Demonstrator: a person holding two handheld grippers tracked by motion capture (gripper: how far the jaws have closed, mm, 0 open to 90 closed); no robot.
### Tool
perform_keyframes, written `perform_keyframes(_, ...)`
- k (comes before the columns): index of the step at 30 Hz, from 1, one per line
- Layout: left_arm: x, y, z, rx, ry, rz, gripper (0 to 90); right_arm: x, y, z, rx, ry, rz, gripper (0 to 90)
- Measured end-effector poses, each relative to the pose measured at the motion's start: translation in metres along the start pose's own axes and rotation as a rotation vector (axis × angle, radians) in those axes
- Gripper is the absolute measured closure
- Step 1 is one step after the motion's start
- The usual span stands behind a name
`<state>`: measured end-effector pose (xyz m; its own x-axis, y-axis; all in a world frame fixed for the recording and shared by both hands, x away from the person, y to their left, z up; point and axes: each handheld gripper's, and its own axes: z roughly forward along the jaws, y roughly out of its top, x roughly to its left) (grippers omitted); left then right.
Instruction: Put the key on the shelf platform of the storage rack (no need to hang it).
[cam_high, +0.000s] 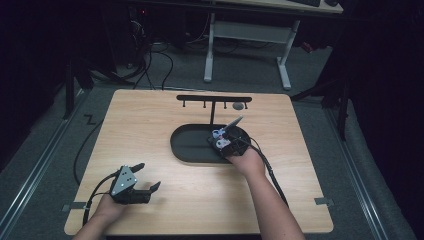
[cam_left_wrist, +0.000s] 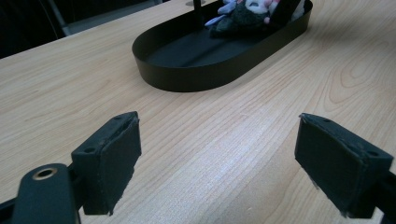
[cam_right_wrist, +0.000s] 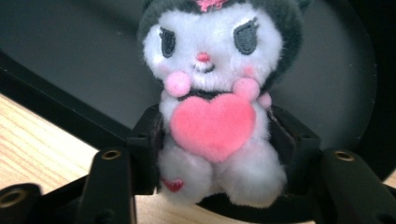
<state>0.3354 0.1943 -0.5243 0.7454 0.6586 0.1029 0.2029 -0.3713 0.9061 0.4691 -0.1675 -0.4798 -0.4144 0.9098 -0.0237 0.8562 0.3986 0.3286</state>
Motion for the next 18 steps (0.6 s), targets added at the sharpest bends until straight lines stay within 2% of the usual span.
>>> perform_keyframes(1, 0.0, 0.0, 0.0, 0.0, 0.0, 0.0, 15.4, 0.001, 0.0, 0.001, 0.0, 0.008, 0.013, 38.2)
perform_keyframes(3, 0.0, 0.0, 0.0, 0.0, 0.0, 0.001, 15.4, 0.002, 0.001, 0.002, -0.015, 0.026, -0.003, 30.7)
perform_keyframes(7, 0.0, 0.0, 0.0, 0.0, 0.001, 0.001, 15.4, 0.004, 0.001, -0.005, -0.069, 0.02, -0.009, 24.5)
perform_keyframes(13, 0.0, 0.0, 0.0, -0.001, 0.002, 0.002, 15.4, 0.001, -0.001, -0.018, -0.11, 0.012, 0.008, 21.6)
perform_keyframes(18, 0.0, 0.0, 0.0, 0.0, 0.002, 0.004, 15.4, -0.002, -0.004, -0.027, -0.141, 0.009, 0.0, 20.9)
